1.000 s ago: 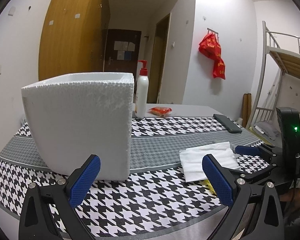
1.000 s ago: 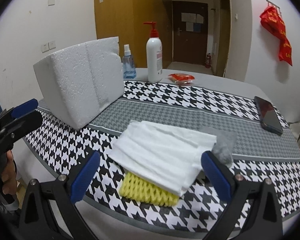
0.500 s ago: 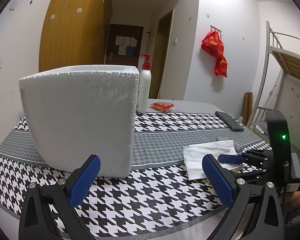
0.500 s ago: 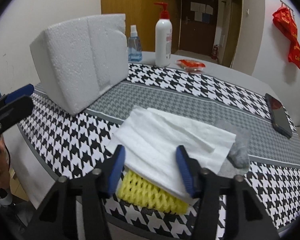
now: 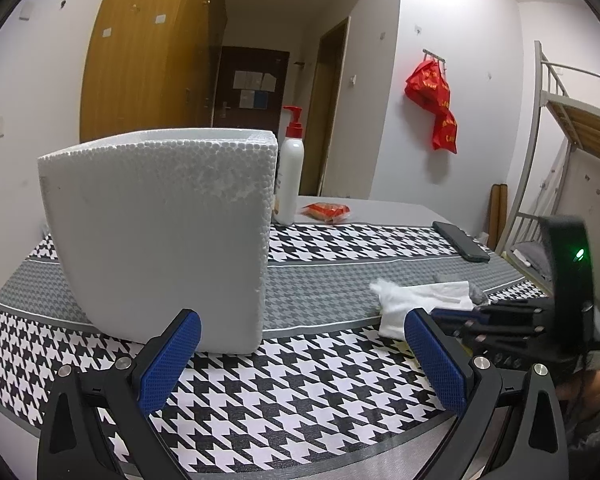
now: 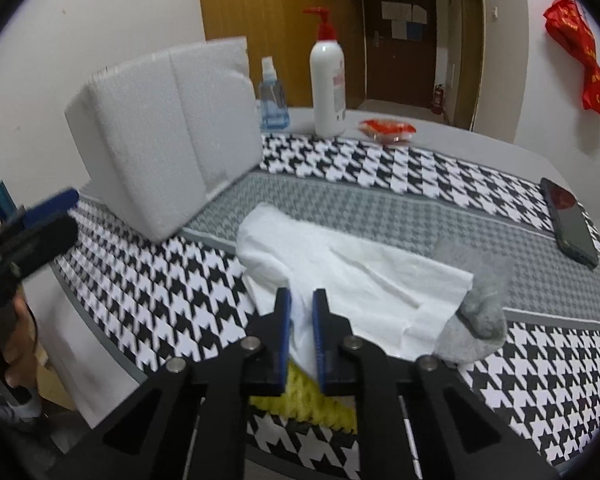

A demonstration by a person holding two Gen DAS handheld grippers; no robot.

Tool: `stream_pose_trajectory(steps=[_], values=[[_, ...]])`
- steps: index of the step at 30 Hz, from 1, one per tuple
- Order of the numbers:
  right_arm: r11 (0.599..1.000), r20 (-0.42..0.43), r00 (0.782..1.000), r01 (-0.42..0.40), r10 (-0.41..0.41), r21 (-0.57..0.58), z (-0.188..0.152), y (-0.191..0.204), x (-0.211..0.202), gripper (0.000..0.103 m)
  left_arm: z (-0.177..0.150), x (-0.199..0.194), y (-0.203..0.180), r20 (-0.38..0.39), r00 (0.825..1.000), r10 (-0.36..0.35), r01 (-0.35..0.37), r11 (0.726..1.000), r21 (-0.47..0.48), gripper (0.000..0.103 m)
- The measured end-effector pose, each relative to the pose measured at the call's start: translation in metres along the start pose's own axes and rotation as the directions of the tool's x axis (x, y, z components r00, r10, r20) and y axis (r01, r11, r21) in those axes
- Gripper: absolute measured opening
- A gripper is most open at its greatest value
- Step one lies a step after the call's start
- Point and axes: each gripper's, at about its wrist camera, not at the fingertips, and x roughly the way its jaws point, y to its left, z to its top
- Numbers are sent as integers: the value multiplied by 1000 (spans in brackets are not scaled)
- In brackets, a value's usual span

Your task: Organize soft objects

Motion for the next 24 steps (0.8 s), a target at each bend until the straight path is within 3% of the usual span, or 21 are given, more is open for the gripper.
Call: stream_pose_trajectory(steps=[8, 15, 21, 24], values=[[999, 94, 995, -18, 15, 33, 9, -4, -32, 13, 0, -6, -8, 10, 1000, -1, 1, 1000, 12, 102], [998, 175, 984, 22, -32, 59, 9, -15, -67, 13, 0, -8, -20, 9, 1000, -13, 13, 999, 32, 102], [996, 143, 987, 70, -76, 48, 2, -24, -71, 14, 2, -7, -25, 13, 1000, -15, 15, 999, 33, 102], [999, 123, 991, 51, -52, 10, -4, -19, -66, 14, 2, -6, -24, 8, 1000, -7, 7, 1000, 23, 102]])
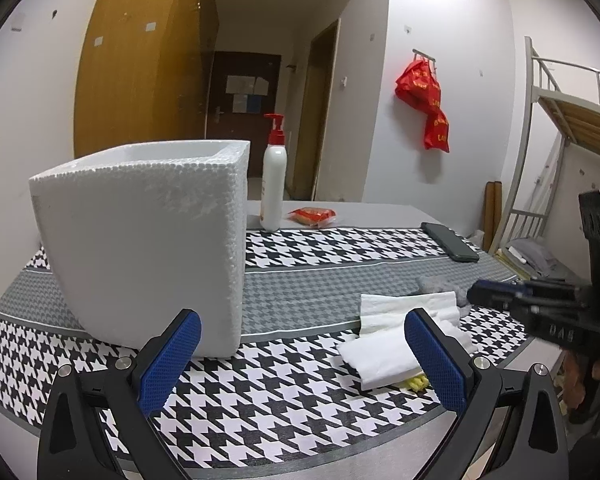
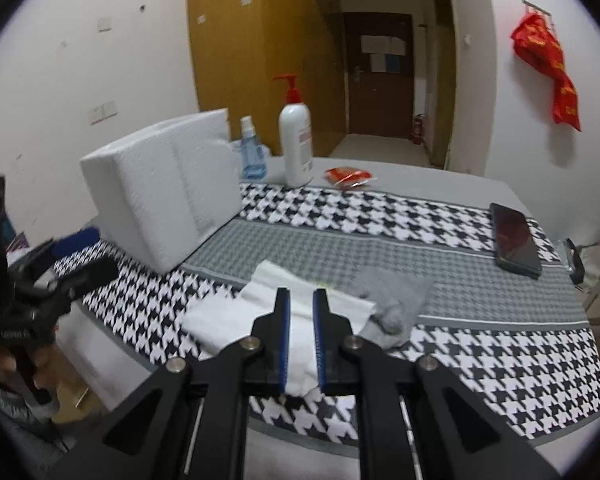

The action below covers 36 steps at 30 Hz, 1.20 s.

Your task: Organize soft objects

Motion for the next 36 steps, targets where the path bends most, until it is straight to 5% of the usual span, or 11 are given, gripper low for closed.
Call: stream_pose_trajectory(steps=[5, 7, 9, 10, 36], values=[[998, -29, 999, -31, 29, -52, -7, 11, 8, 15, 1, -1, 5, 2, 1000, 12, -12, 1000, -9, 102], [997, -48, 998, -33, 30, -74, -10, 15, 11, 24, 1, -2, 9, 3, 1000, 19, -19, 1000, -14, 102], [995, -63, 997, -39, 34, -94, -14, 20, 16, 50, 0, -3, 13, 2, 1000, 24, -24, 1000, -20, 102], [993, -69, 997, -51, 44, -103, -15, 22, 18, 52, -1, -4, 15, -1, 1000, 26, -26, 999, -23, 102], [967, -206, 977, -102, 53, -232, -22, 66, 71, 52, -12, -21, 51, -6, 1000, 31, -31, 997, -77, 102]])
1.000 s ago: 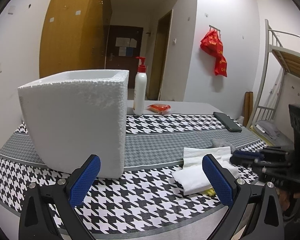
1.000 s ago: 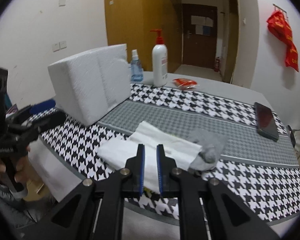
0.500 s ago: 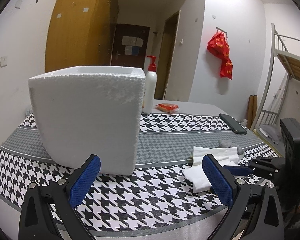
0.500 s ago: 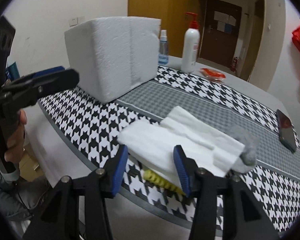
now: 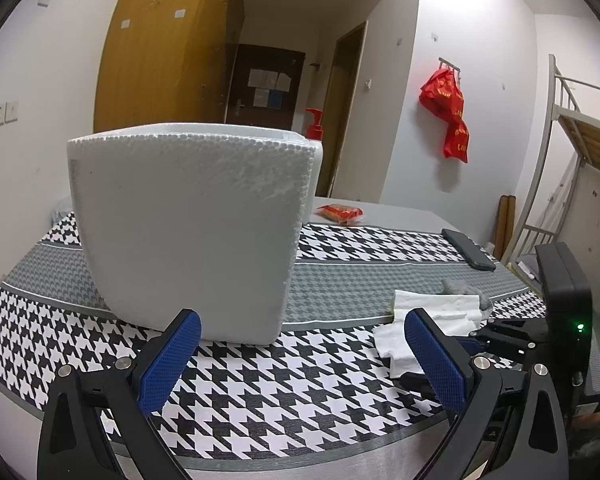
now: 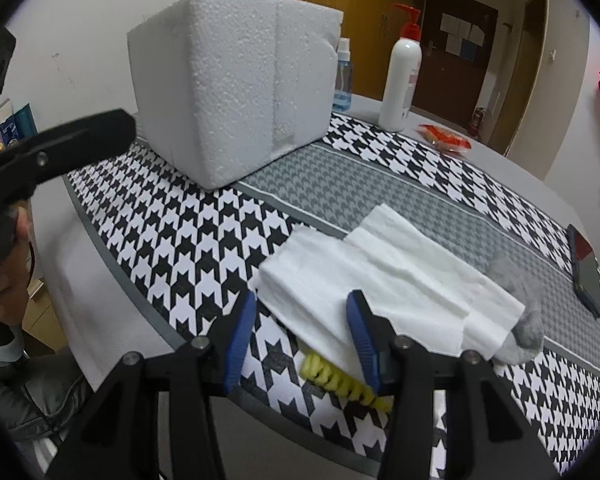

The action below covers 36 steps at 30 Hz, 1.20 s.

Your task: Organize soft objects

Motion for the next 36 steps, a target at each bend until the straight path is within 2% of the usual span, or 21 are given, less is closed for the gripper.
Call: stream_pose_trajectory(steps=[2, 5, 7, 9, 12, 15, 21, 26, 36], values=[[1000, -6, 1000, 3, -3, 6, 1, -1, 2, 47, 0, -1, 2, -1, 1000, -1, 1, 1000, -4, 102], [1000, -14, 1000, 6, -6, 13, 2, -2, 3, 45, 1, 0, 2, -2, 1000, -5, 5, 1000, -8, 102], [1000, -17, 1000, 25, -25, 3, 3, 0, 4, 39, 1, 1, 3, -4, 1000, -6, 6, 1000, -10, 102], [999, -10, 999, 38, -38, 8, 4, -2, 4, 20, 1, 1, 4, -4, 1000, -8, 8, 1000, -15, 102], [998, 1, 1000, 14, -14, 61, 6, -11, 3, 10, 1, -1, 5, 2, 1000, 1, -1, 1000, -10, 102], [995, 22, 1000, 6, -8, 99, 8, -19, 0, 8, 1, -3, 6, 5, 1000, -1, 1, 1000, -11, 102], [987, 114, 993, -21, 2, 162, 19, -33, -29, 8, 6, -3, 1, 8, 1000, -13, 13, 1000, 2, 102], [980, 150, 988, 18, -48, 197, 18, -46, -45, 8, 8, 0, -11, 3, 999, -33, 33, 999, 26, 102], [942, 182, 972, 82, -148, 325, -8, -89, -78, 8, 12, 15, -45, -22, 997, -78, 79, 994, 81, 102]])
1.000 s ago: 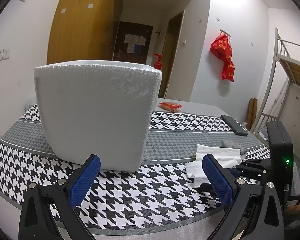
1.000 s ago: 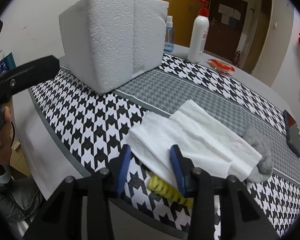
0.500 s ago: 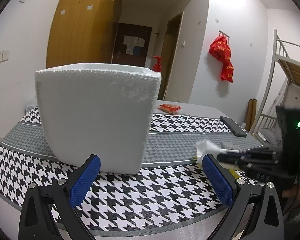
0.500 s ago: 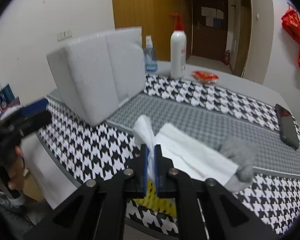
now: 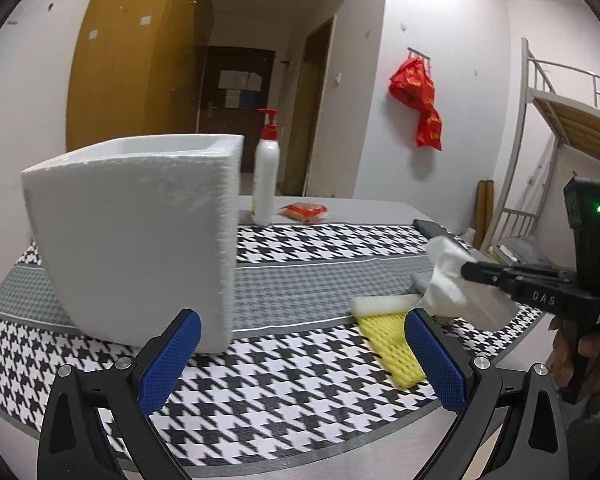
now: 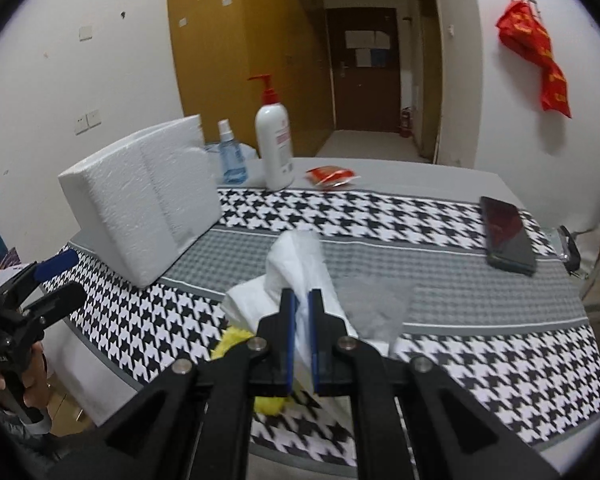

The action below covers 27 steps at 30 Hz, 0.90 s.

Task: Organize soft objects
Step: 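Lift the white cloth off the table with the right tool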

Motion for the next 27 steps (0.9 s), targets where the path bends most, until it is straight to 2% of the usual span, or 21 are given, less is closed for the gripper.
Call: stream_pose_trajectory(steps=[15, 20, 27], values=[[989, 51, 992, 109, -115, 101, -17, -54, -50, 8, 4, 31, -55, -70, 993, -91, 95, 994, 59, 102], [982, 30, 989, 137, -142, 127, -27, -72, -53, 9, 2, 44, -66, -118, 987, -108, 116, 991, 61, 102], [974, -8, 988, 154, -155, 163, -43, -91, -51, 9, -6, 57, -76, -167, 981, -96, 107, 992, 60, 102]])
